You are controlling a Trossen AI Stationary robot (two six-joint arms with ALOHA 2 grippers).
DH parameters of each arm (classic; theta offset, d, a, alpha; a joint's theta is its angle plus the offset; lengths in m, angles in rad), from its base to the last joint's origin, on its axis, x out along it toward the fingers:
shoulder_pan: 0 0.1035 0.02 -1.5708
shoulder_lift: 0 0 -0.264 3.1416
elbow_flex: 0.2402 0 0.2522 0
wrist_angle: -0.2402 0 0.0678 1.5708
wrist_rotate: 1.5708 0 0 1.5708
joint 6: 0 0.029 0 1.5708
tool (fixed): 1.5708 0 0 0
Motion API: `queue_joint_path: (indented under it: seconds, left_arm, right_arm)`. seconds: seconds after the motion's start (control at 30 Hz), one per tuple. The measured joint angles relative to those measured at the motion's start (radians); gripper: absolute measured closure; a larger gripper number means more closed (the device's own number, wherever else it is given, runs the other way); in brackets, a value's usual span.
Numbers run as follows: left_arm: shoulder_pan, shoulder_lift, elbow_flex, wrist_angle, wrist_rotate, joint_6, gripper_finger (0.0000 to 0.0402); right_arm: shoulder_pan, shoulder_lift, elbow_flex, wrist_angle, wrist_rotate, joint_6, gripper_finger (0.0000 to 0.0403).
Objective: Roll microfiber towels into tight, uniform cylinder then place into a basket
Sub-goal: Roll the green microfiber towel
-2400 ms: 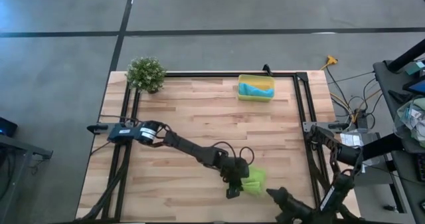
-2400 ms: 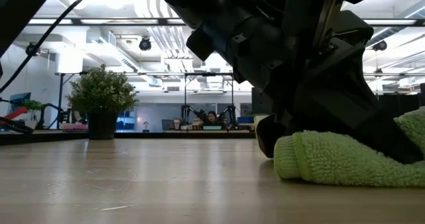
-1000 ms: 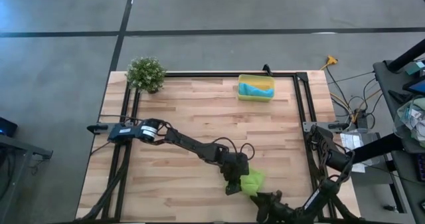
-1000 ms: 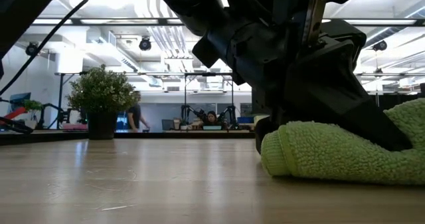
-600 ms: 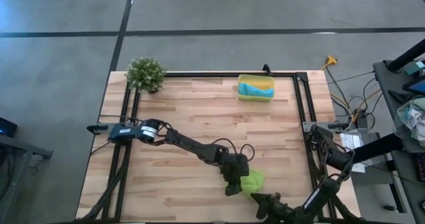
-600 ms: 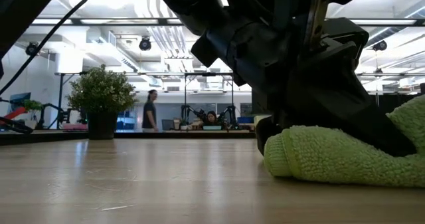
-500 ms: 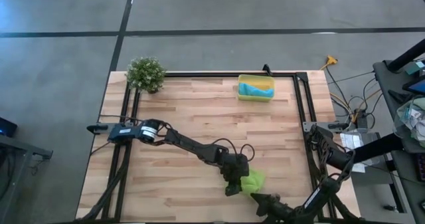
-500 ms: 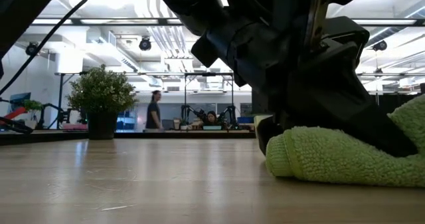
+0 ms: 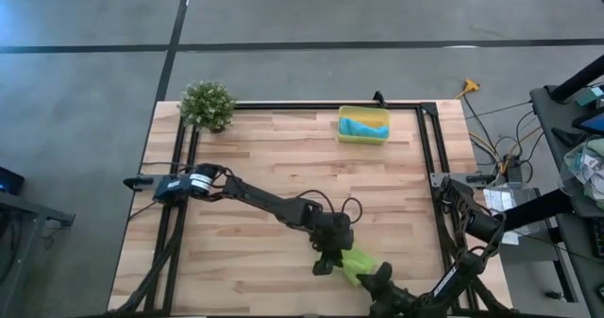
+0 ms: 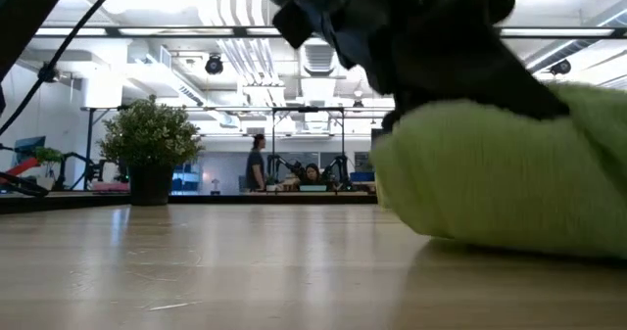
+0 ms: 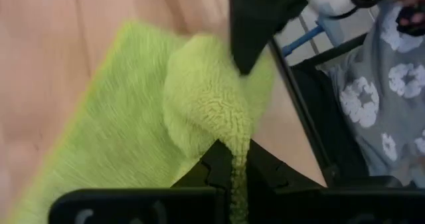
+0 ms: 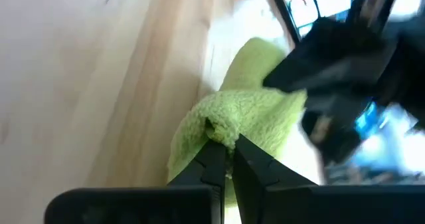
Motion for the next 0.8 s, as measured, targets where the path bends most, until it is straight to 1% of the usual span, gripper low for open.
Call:
queue_joint_path:
  seconds: [0.1, 0.17, 0.27, 0.37, 0.5, 0.6, 0.7, 0.8]
  left_arm:
    - [-0.001, -0.023, -0.003, -0.007, -0.007, 0.029, 0.0399]
    - [0.0, -0.025, -0.004, -0.008, -0.012, 0.028, 0.0399]
    - [-0.001, -0.025, -0.009, -0.016, -0.012, 0.023, 0.0399]
    - [-0.006, -0.029, -0.022, -0.024, -0.012, 0.02, 0.0399]
    - [-0.018, -0.029, -0.041, -0.015, -0.013, -0.006, 0.0399]
    - [-0.036, -0.029, -0.059, 0.015, -0.014, -0.017, 0.0399]
    - [-0.06, -0.029, -0.074, 0.078, -0.014, -0.054, 0.0399]
    - [-0.087, -0.025, -0.092, 0.116, -0.051, -0.057, 0.0399]
  right_arm:
    - [0.0, 0.004, -0.002, 0.001, 0.001, 0.197, 0.0394]
    - [0.001, 0.006, -0.008, 0.0, 0.0, 0.299, 0.0394]
    - [0.007, 0.006, -0.013, 0.001, -0.002, 0.395, 0.0394]
    - [0.01, 0.006, -0.019, 0.007, -0.001, 0.436, 0.0394]
    - [0.013, 0.006, -0.021, 0.026, -0.002, 0.41, 0.0394]
    - [0.014, 0.006, -0.021, 0.07, -0.006, 0.336, 0.0394]
    - [0.017, 0.004, -0.021, 0.126, -0.008, 0.247, 0.0394]
    - [0.019, 0.002, -0.015, 0.149, -0.011, 0.175, 0.0394]
